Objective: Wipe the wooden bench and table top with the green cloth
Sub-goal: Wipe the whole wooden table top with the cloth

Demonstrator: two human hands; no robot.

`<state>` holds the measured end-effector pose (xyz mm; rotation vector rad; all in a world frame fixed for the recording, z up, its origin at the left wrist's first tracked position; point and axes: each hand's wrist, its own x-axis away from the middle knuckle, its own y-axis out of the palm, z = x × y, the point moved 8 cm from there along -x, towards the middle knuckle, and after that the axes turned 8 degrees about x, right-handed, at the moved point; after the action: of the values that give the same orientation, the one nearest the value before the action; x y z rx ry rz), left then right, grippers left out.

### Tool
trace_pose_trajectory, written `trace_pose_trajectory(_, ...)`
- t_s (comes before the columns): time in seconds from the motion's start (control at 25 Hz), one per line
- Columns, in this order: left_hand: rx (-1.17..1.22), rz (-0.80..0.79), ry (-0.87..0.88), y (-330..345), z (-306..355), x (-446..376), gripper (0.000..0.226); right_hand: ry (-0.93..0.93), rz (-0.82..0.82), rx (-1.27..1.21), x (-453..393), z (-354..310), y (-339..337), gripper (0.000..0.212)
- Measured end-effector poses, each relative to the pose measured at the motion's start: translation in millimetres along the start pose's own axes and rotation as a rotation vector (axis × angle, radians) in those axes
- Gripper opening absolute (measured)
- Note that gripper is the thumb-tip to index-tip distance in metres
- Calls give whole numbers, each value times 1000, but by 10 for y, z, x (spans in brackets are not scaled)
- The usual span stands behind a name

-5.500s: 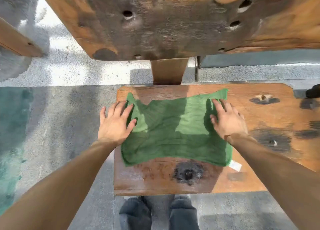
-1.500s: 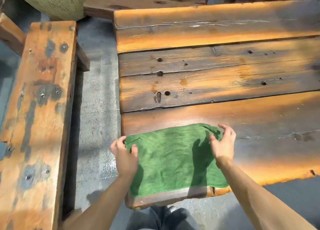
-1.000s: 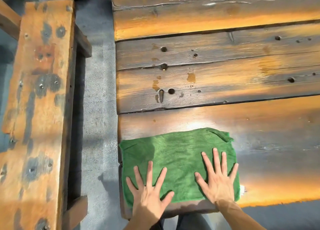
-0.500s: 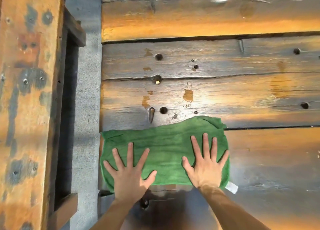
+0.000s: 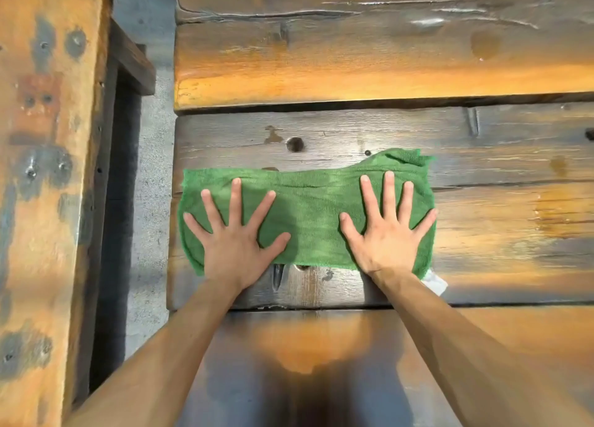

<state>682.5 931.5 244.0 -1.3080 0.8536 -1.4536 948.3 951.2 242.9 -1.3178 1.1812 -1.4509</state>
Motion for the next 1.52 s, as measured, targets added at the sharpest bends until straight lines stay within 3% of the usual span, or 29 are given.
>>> trace_pose_trajectory(0.24,-53,99,-16,-397,89,-1344,78,27,36,11,-1384,-148,-336,74)
trace_pose_trajectory(0.48,40,72,-2,-778,90,-2525,76,8,49,9,-2528,-365,-578,78)
trace_pose_trajectory(1.04,53,125,26,-1394,267,-4573,73,-11,71,50,-4503,-569,-966,80)
trace_pose_trajectory(1.28,43,85,42,-1414,311,-4655,71,-20,57,44,-4460,-591,-958,74)
trace_pose_trajectory(1.52,24,75,45,-1123,256,-3781,71,-54,71,22,-3627,-511,-783,73)
